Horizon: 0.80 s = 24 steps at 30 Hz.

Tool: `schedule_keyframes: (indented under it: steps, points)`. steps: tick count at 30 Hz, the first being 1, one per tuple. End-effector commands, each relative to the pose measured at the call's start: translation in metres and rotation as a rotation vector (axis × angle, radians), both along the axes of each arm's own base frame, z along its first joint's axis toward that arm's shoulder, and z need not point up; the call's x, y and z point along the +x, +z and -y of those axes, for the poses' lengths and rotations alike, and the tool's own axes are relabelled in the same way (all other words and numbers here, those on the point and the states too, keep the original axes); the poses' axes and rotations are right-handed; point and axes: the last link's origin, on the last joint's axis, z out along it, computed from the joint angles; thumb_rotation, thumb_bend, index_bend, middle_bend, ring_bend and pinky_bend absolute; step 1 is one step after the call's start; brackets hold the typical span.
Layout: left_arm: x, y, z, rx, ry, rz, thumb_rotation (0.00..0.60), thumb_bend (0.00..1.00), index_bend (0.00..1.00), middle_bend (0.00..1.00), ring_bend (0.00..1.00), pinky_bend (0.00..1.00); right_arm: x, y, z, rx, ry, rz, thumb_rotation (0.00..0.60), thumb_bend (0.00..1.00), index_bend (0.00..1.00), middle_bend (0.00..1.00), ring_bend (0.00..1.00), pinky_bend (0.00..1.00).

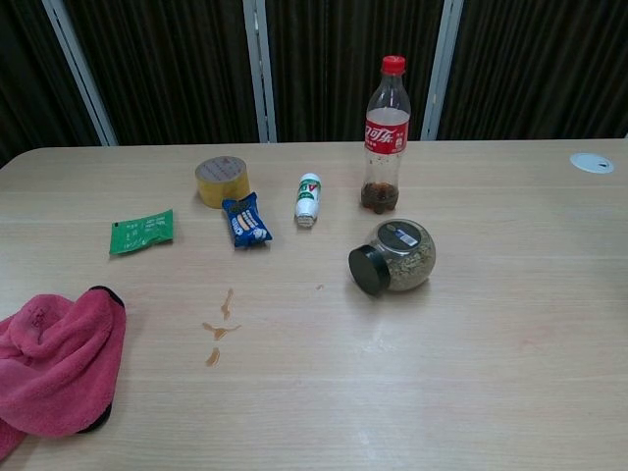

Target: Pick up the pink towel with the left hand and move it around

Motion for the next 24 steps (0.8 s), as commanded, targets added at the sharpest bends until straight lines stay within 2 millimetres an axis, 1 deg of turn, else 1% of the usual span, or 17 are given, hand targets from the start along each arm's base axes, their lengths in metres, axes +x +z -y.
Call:
schedule_keyframes:
  steps: [1, 2, 8, 11, 13, 15, 17, 21, 24]
  points:
    - [0.005, -0.014, 0.0, -0.043, -0.004, -0.026, 0.6, 0.0, 0.0, 0.0, 0.0, 0.0, 0.0, 0.0, 0.0, 0.003, 0.002, -0.001, 0.6, 0.0, 0.02, 0.0, 0.0, 0.15]
    - [0.009, -0.025, 0.0, -0.073, -0.013, -0.041, 0.6, 0.0, 0.0, 0.0, 0.0, 0.0, 0.001, -0.001, 0.0, 0.008, 0.005, -0.004, 0.6, 0.0, 0.02, 0.0, 0.0, 0.15]
    - [0.015, -0.052, -0.006, -0.115, -0.01, -0.082, 0.6, 0.0, 0.0, 0.0, 0.0, 0.0, 0.0, 0.0, 0.0, 0.004, 0.0, 0.003, 0.6, 0.0, 0.02, 0.0, 0.0, 0.15]
    - [0.019, -0.074, -0.01, -0.149, 0.012, -0.09, 0.6, 0.0, 0.0, 0.0, 0.0, 0.0, 0.0, -0.001, 0.0, 0.008, 0.001, 0.006, 0.6, 0.0, 0.02, 0.0, 0.0, 0.15]
    - [0.021, -0.08, -0.011, -0.155, 0.019, -0.092, 0.6, 0.0, 0.0, 0.0, 0.0, 0.0, 0.0, -0.001, 0.0, 0.009, 0.001, 0.006, 0.6, 0.0, 0.02, 0.0, 0.0, 0.15]
    - [0.025, -0.092, -0.012, -0.172, 0.017, -0.102, 0.6, 0.0, 0.0, 0.0, 0.0, 0.0, 0.0, -0.001, 0.0, 0.009, 0.001, 0.009, 0.6, 0.0, 0.02, 0.0, 0.0, 0.15]
    - [0.025, -0.099, -0.015, -0.173, 0.02, -0.118, 0.6, 0.0, 0.0, 0.0, 0.0, 0.0, 0.0, -0.001, 0.0, 0.009, -0.001, 0.012, 0.6, 0.0, 0.02, 0.0, 0.0, 0.15]
    - [0.025, -0.105, -0.021, -0.161, 0.042, -0.125, 0.6, 0.0, 0.0, 0.0, 0.0, 0.0, 0.0, -0.001, 0.0, 0.01, -0.001, 0.016, 0.6, 0.0, 0.02, 0.0, 0.0, 0.15]
    - [0.022, -0.107, -0.027, -0.155, 0.077, -0.139, 0.6, 0.0, 0.0, 0.0, 0.0, 0.0, 0.0, -0.001, 0.0, 0.012, 0.0, 0.017, 0.6, 0.0, 0.02, 0.0, 0.0, 0.15]
